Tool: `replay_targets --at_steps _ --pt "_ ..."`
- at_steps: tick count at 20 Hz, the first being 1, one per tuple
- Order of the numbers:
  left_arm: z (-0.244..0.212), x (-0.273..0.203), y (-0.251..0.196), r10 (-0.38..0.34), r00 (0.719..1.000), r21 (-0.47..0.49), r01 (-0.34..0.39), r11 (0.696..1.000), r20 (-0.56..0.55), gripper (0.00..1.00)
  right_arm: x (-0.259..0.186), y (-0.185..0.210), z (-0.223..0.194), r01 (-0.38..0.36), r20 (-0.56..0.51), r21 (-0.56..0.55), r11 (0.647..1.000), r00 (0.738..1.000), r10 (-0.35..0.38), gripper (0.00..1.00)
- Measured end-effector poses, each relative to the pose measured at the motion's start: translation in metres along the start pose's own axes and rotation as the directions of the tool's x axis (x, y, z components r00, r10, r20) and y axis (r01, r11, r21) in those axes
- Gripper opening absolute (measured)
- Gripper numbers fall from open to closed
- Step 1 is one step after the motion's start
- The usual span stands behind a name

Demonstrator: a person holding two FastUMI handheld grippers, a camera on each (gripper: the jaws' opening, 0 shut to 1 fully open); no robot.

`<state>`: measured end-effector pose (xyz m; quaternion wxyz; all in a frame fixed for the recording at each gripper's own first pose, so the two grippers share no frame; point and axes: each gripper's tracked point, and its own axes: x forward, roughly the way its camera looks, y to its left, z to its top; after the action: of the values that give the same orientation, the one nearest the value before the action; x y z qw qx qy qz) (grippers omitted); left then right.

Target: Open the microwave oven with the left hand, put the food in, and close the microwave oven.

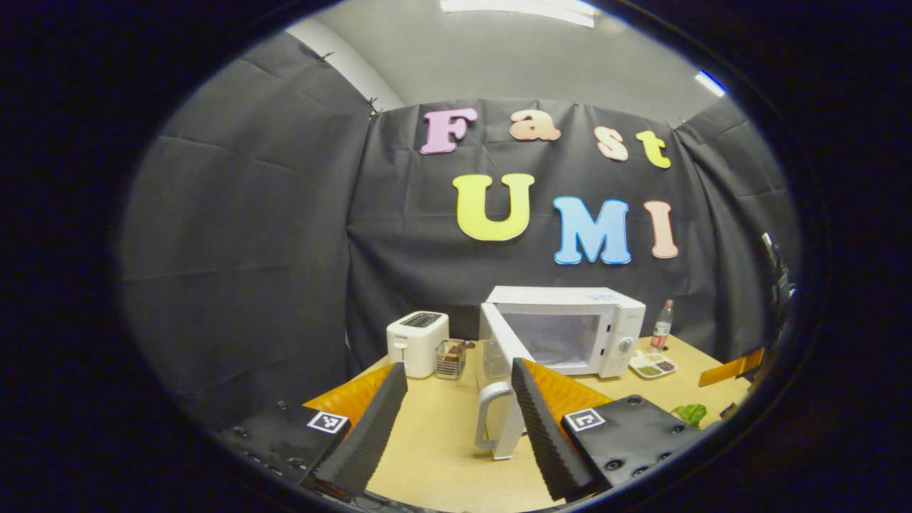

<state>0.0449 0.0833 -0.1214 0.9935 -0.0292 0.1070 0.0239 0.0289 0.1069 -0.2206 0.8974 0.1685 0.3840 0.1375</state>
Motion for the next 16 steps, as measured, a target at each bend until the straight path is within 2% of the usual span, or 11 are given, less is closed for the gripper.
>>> replay_targets --at_steps 3,5,8,13,16 --pt "0.006 -0.013 -0.002 0.015 1.0 0.0 -0.015 1.0 0.009 0.94 0.01 -0.013 -0.024 0.005 -0.101 0.024 1.0 0.995 -0.003 0.98" --pt "0.005 -0.019 -0.002 0.033 0.999 0.012 -0.034 0.999 0.015 0.94 0.016 -0.013 -0.036 -0.019 -0.156 0.061 0.998 0.987 0.028 0.98" --pt "0.002 -0.028 -0.002 0.054 0.999 0.025 -0.054 0.998 0.001 0.94 0.022 -0.009 -0.057 -0.046 -0.257 0.148 0.988 0.963 0.084 0.98" --pt "0.0 -0.038 -0.004 0.089 0.996 0.027 -0.089 0.996 0.0 0.94 0.027 -0.014 -0.093 -0.041 -0.371 0.202 0.979 0.922 0.115 0.98" --pt "-0.003 -0.044 -0.003 0.122 0.993 0.031 -0.122 0.992 -0.004 0.94 0.028 -0.009 -0.101 -0.061 -0.402 0.275 0.959 0.899 0.172 0.86"
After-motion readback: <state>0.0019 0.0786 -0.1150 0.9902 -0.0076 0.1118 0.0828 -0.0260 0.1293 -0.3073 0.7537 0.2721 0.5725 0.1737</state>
